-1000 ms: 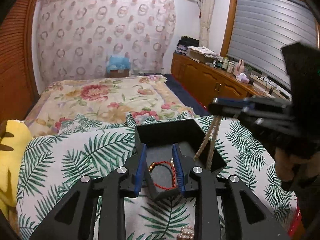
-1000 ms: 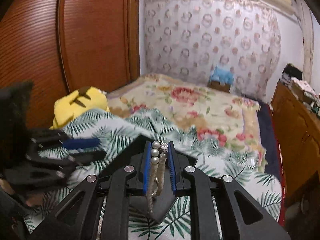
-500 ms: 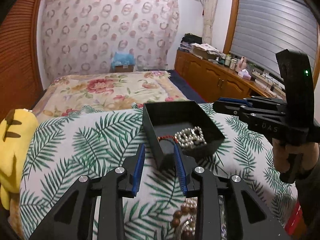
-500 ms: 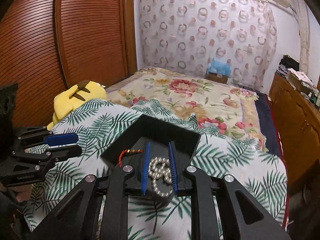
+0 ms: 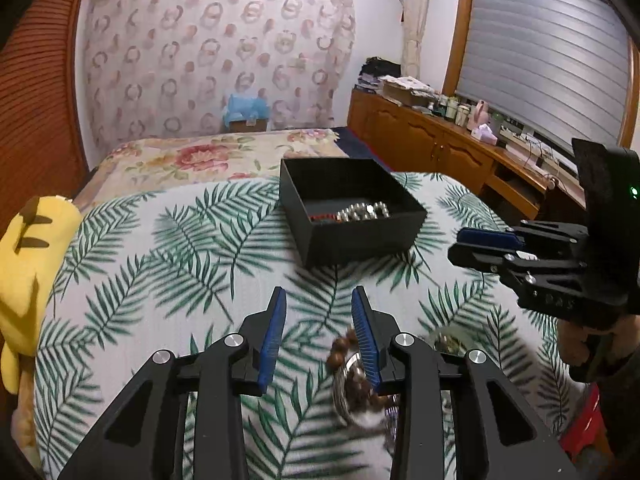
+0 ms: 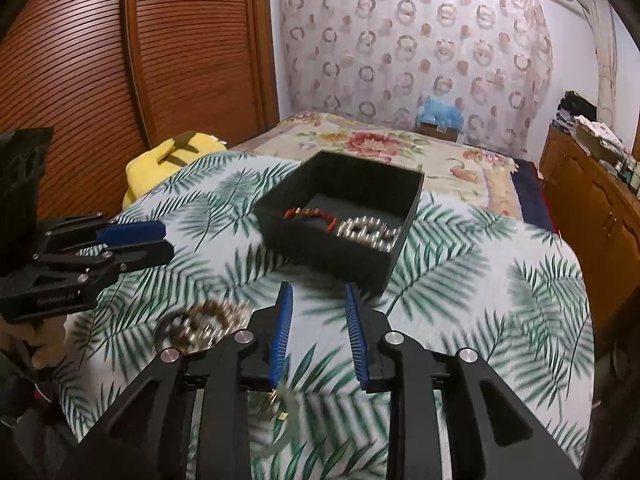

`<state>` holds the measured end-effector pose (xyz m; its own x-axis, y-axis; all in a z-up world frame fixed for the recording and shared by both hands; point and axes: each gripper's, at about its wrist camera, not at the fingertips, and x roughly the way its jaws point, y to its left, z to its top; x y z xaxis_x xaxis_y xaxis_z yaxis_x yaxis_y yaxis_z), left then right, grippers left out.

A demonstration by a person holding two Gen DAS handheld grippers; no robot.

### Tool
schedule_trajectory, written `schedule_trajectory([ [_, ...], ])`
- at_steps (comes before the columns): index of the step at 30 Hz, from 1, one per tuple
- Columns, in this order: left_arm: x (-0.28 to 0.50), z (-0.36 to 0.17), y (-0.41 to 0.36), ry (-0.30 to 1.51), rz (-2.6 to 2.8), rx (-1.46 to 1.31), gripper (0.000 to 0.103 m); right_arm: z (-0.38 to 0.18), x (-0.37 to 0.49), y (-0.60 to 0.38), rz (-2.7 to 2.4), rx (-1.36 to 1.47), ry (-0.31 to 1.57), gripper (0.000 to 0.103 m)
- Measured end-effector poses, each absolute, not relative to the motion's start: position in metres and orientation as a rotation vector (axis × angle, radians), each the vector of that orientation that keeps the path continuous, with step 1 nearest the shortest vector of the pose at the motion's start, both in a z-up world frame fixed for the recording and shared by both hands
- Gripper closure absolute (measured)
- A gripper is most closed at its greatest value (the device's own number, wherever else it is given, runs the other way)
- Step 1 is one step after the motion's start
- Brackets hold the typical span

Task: Organize jewelry
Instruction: 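Move both tools back from the box to the jewelry pile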

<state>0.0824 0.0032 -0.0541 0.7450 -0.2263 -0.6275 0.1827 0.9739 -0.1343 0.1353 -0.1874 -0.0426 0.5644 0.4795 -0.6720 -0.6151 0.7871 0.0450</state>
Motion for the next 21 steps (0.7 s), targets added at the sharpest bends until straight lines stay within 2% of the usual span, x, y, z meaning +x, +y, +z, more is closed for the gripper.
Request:
schedule_trajectory([
  [18, 0.057, -0.085, -0.003, 0.787, -0.273, -0.047, 0.07, -0.071, 0.072, -0.191, 0.688, -0.186, 0.778, 0.072],
  [21, 0.059, -0.089, -0.005, 0.8, -0.281, -0.055, 0.076, -0.073, 0.072, -0.194, 0.681, -0.179, 0.782, 0.072],
])
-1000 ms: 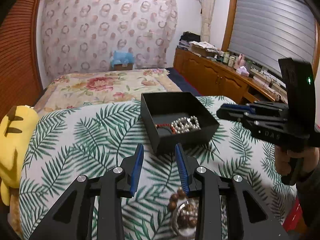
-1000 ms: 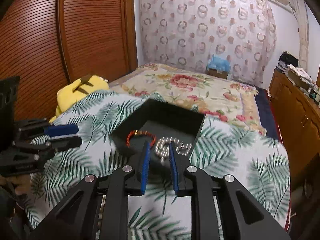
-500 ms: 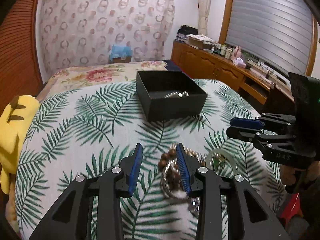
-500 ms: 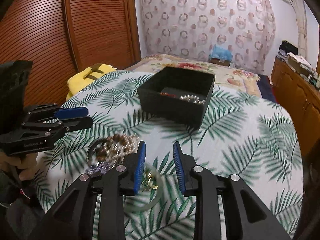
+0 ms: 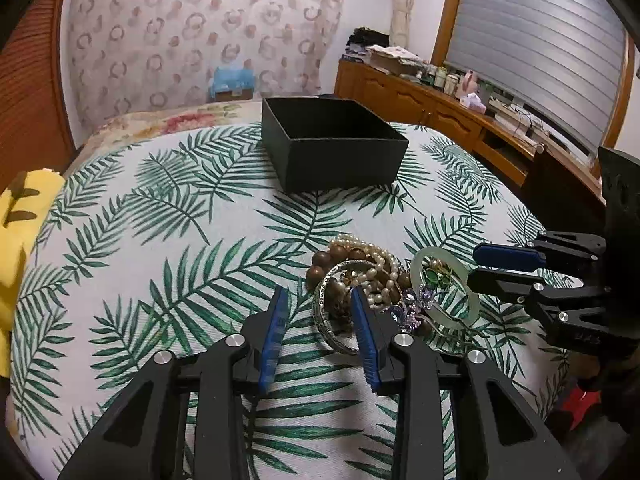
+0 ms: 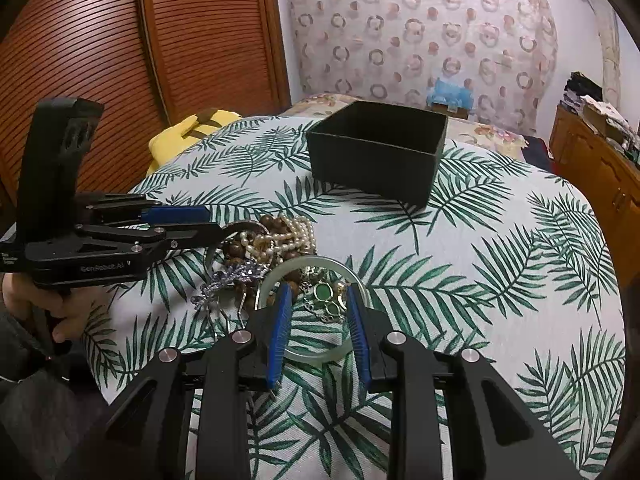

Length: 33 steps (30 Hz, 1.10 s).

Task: Organize jewelry
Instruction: 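Move both tools back from the box to the jewelry pile, then grasp the silver bangle with the left tool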

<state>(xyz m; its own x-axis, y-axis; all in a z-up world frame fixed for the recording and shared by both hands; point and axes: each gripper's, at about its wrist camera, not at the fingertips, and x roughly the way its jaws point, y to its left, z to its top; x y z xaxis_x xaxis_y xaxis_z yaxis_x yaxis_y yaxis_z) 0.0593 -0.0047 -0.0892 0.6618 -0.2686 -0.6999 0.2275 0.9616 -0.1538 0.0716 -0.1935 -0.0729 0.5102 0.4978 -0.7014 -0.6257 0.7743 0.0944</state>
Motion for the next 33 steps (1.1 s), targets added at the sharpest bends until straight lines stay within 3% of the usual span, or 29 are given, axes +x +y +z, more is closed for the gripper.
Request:
schedule_trajectory([
  [11, 0.075, -0.094, -0.008, 0.831, -0.298, -0.053, 0.097, -0.078, 0.076, -0.2, 0.67, -0.174, 0.801, 0.072],
  [33, 0.063, -0.068, -0.002, 0.672, -0.171, -0.02, 0.098, -0.085, 0.076, -0.202, 0.671, -0.175, 0.807, 0.07],
])
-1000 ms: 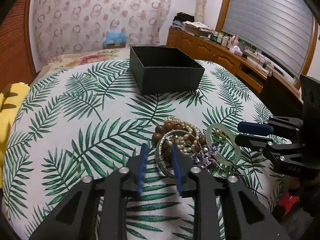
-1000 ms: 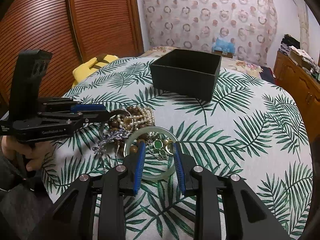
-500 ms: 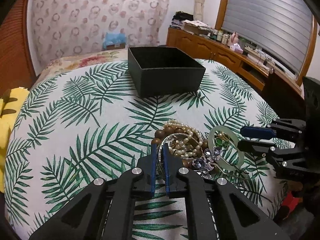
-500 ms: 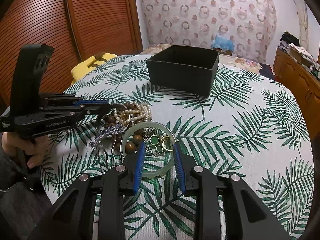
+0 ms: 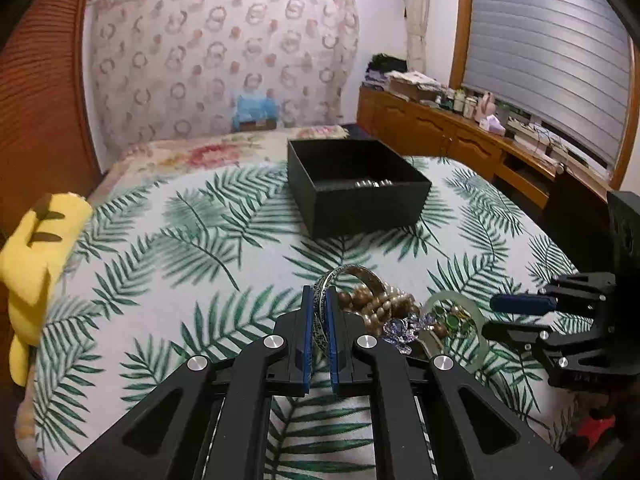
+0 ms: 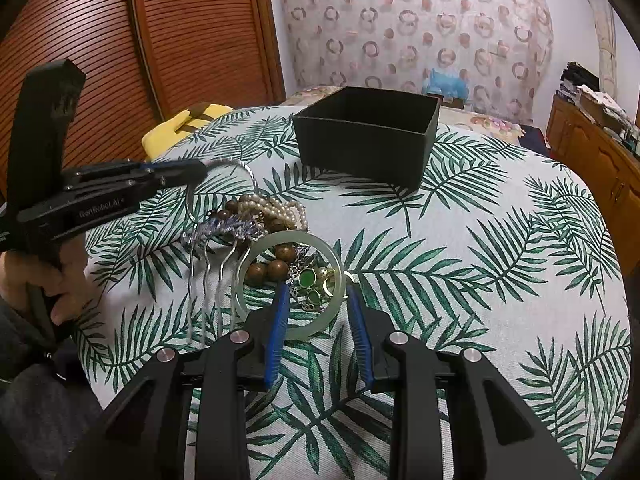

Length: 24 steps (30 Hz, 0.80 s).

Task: Organize jewelry
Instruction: 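Grasp the silver bangle with the left tool, then grasp the silver flower hair comb with the right tool while the left holds the bangle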

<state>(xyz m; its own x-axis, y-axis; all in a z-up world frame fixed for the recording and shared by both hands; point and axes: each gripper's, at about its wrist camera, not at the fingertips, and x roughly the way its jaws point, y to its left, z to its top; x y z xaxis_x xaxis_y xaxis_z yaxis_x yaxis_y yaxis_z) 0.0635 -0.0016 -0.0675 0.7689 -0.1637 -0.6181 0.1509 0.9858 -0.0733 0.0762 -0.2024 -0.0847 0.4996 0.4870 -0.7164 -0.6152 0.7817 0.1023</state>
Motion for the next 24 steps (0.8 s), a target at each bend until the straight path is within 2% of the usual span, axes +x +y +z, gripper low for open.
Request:
schedule_trajectory([
  [13, 0.064, -0.065, 0.005, 0.649, -0.145, -0.024, 0.101, -0.083, 0.074, -0.187, 0.712, -0.174, 0.807, 0.07],
  [24, 0.063, -0.078, 0.022, 0.712, -0.138, -0.035, 0.103, -0.076, 0.063, -0.143, 0.821, -0.217, 0.801, 0.07],
])
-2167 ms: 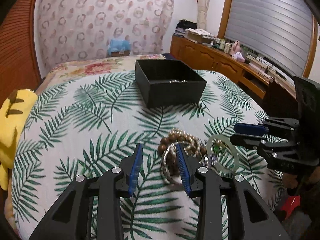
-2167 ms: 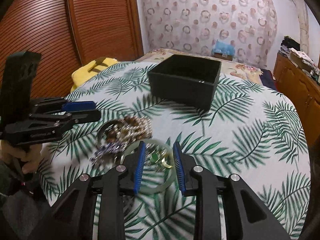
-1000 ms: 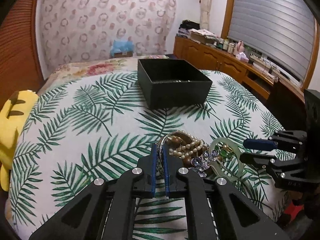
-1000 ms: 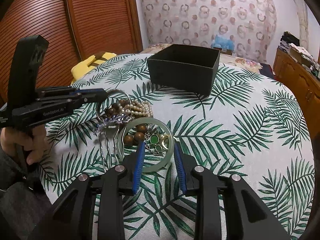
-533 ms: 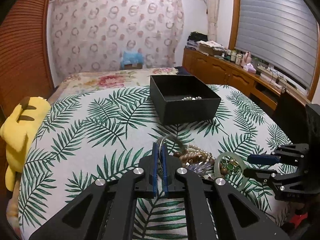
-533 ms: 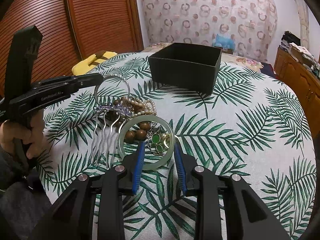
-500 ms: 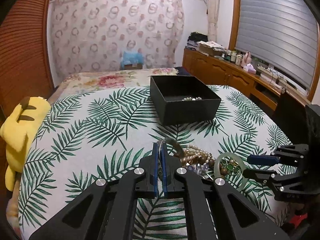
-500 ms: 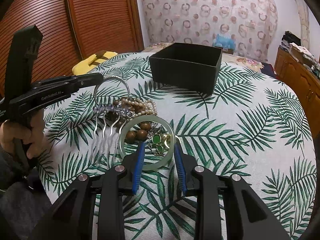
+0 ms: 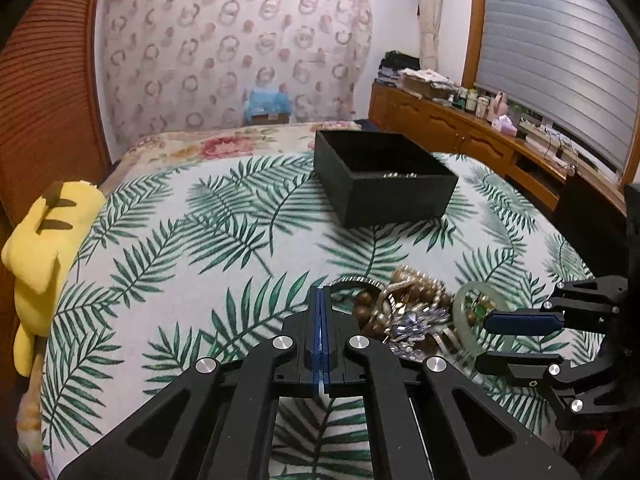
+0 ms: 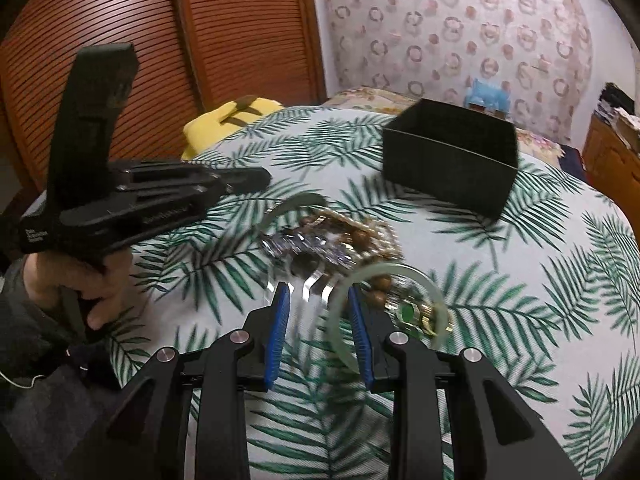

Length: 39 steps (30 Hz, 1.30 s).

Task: Organize jewelry
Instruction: 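Grasp the silver flower hair comb with the right tool while the left holds the bangle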

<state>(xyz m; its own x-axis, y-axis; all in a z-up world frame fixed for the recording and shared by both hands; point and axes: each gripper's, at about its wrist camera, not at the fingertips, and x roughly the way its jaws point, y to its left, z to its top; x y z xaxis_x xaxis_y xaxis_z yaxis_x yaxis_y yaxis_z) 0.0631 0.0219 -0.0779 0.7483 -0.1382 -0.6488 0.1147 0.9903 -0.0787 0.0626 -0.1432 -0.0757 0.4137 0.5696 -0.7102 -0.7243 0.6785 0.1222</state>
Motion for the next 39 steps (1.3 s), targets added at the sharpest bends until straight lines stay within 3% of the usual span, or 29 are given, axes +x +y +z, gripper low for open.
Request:
schedule_trajectory([
  [3, 0.06, -0.08, 0.028, 0.715, -0.134, -0.046, 0.103, -0.075, 0.061, -0.135, 0.842, -0.226, 0.803, 0.07],
  [5, 0.057, -0.079, 0.033, 0.711, -0.131, -0.054, 0.103, -0.077, 0.06, -0.13, 0.842, -0.234, 0.808, 0.056],
  [10, 0.054, -0.076, 0.04, 0.7, -0.124, -0.065, 0.103, -0.082, 0.058, -0.115, 0.832, -0.288, 0.824, 0.052],
  [21, 0.052, -0.074, 0.043, 0.692, -0.13, -0.081, 0.103, -0.095, 0.051, -0.103, 0.759, -0.455, 0.823, 0.051],
  [26, 0.051, -0.074, 0.041, 0.694, -0.135, -0.078, 0.103, -0.093, 0.052, -0.108, 0.716, -0.456, 0.804, 0.063],
  [39, 0.058, -0.08, 0.033, 0.719, -0.153, -0.078, 0.103, -0.068, 0.067, -0.137, 0.65, -0.344, 0.73, 0.064],
])
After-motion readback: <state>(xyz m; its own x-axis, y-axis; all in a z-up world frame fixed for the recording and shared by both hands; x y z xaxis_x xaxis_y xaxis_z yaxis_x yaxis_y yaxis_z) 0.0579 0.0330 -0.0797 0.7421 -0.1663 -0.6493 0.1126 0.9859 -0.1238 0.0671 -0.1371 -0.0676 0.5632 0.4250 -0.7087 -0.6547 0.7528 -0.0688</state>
